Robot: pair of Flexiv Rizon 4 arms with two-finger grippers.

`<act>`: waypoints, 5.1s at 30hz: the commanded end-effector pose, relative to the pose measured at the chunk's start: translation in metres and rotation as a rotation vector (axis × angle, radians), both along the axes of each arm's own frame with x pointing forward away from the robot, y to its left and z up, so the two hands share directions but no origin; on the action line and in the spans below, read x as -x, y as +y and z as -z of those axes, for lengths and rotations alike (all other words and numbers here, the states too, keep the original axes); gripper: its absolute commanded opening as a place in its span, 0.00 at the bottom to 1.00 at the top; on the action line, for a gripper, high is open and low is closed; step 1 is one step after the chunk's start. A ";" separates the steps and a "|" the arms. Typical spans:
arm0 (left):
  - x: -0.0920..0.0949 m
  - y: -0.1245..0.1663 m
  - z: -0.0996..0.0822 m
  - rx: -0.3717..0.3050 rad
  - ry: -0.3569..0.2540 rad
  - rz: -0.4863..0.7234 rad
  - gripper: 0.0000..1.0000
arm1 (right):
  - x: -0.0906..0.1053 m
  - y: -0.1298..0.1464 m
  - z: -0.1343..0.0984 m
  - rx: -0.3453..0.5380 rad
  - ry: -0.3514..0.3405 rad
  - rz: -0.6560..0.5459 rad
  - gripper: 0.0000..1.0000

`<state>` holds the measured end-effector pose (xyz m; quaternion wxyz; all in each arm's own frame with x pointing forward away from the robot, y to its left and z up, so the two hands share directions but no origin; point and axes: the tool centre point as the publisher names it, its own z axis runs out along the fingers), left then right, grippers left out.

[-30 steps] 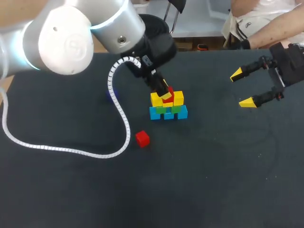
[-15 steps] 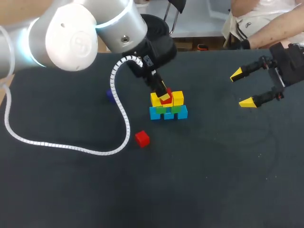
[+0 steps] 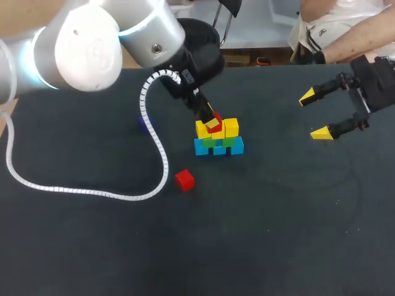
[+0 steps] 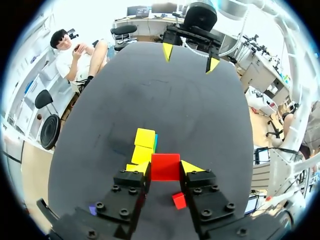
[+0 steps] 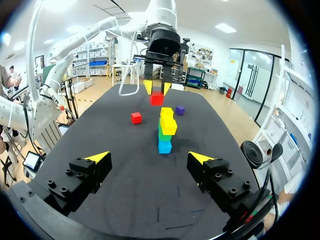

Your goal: Place the blue cubes, place green cubes on the blue cubes, place the yellow cubes on the green cubes, then place the red cubes on the yellow cubes, and place purple cube on the red cubes.

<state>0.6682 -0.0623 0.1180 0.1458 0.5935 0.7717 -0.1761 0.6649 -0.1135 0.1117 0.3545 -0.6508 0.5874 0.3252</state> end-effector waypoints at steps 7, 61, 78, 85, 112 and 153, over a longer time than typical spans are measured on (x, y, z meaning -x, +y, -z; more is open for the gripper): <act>-0.022 -0.004 0.002 -0.017 0.015 0.011 0.00 | 0.000 0.000 0.000 -0.001 -0.001 0.000 1.00; -0.036 0.006 0.024 0.042 0.069 0.065 0.00 | 0.000 0.000 0.000 -0.001 -0.001 0.000 1.00; -0.035 0.005 0.017 0.009 0.055 0.106 0.00 | 0.000 0.000 0.000 -0.001 -0.001 0.000 1.00; -0.035 0.003 0.019 0.013 0.059 0.114 0.00 | 0.000 0.000 0.000 -0.001 -0.001 0.000 1.00; -0.035 0.004 0.024 0.015 0.071 0.104 0.00 | 0.000 0.000 0.000 -0.001 -0.001 0.000 1.00; 0.005 0.013 -0.032 0.039 -0.138 0.001 0.22 | 0.000 0.000 0.000 -0.001 -0.001 0.000 1.00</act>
